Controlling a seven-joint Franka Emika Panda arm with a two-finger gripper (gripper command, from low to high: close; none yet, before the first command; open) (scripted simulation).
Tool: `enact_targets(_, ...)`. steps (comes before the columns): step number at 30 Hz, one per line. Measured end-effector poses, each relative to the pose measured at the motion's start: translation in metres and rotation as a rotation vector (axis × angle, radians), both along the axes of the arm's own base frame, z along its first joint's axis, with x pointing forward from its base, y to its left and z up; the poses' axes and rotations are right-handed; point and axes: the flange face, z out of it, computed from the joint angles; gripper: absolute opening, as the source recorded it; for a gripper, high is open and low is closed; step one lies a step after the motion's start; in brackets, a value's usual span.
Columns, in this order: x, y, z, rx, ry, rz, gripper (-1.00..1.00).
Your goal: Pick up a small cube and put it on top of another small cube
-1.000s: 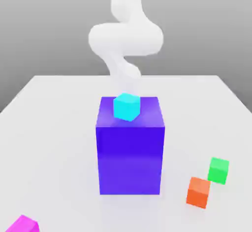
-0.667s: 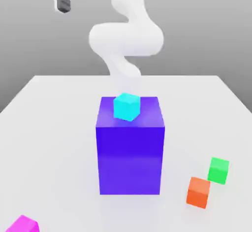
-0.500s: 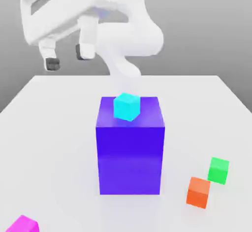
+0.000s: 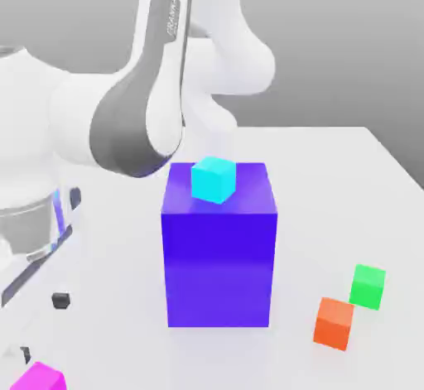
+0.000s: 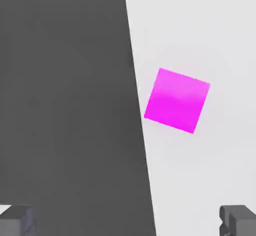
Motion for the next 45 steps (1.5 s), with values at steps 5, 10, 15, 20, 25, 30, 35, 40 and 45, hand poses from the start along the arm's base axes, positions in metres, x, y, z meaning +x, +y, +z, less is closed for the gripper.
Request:
enact_targets(5, -0.010, -0.018, -0.076, -0.020, 0.058, -0.139, 0.00)
enact_targets(10, -0.011, -0.018, -0.101, -0.020, 0.059, -0.144, -1.00)
enact_targets(15, -0.010, -0.019, -0.087, -0.021, 0.058, -0.145, -1.00)
enact_targets(20, -0.007, 0.027, -0.040, 0.023, 0.059, -0.061, -1.00)
enact_targets(25, 0.006, 0.132, -0.037, 0.080, 0.053, 0.235, -1.00)
enact_targets(30, 0.002, 0.237, -0.028, 0.118, 0.038, 0.546, -1.00)
enact_targets(35, -0.034, 0.329, -0.012, 0.128, 0.039, 0.702, -1.00)
enact_targets(40, -0.092, 0.402, 0.004, 0.098, 0.051, 0.783, -1.00)
enact_targets(45, -0.169, 0.465, 0.013, 0.027, 0.056, 0.873, -1.00)
